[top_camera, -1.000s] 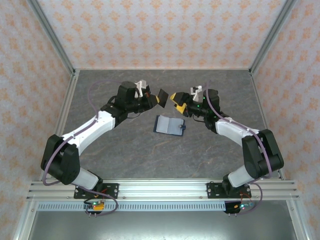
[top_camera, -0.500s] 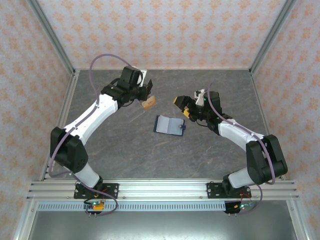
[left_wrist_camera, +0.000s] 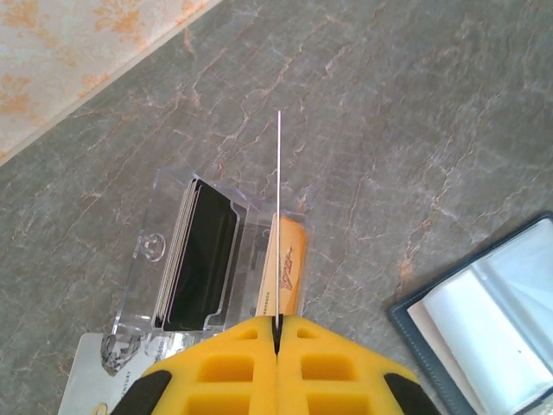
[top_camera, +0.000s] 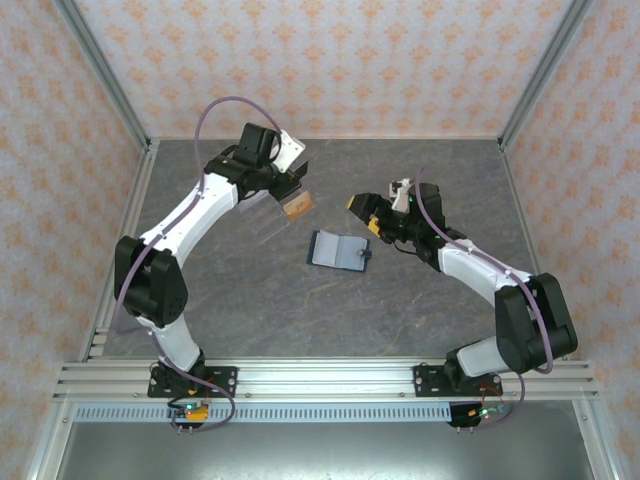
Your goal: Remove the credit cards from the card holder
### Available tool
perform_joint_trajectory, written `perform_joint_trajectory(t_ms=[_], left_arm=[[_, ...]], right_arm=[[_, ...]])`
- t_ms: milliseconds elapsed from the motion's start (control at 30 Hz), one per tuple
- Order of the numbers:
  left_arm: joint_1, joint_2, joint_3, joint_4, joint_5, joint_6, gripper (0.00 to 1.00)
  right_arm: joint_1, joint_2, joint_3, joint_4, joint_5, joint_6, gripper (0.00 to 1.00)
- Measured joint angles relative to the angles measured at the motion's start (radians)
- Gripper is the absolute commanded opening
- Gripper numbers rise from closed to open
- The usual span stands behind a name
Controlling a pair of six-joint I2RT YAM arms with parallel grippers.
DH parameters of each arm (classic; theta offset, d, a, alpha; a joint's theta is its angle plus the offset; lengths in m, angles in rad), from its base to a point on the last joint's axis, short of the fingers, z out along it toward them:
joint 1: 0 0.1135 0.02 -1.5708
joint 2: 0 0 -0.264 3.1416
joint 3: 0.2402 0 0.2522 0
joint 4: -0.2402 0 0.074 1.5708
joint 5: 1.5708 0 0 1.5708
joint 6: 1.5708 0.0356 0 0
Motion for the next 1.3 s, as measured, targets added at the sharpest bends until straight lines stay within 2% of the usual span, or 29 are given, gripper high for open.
perform_joint_trajectory(t_ms=[367,800,1300], left_arm=[[0.046,0.140,0.111,-0.035,-0.002,0.135,0.00],[0.092,0.276,0.232,-0.093,0.042,0.211,0.00],[0.094,0.290,0.235,-0.105,0.015,0.233,0.00]], right_arm=[[0.000,0.004,-0.006,-0.006,0.011,0.007,0.98],[0.000,0.055,0.002,-0.005,0.010,0.038,1.00],[0.000,0.121,0.033,0.003,0.006,0.072,0.99]])
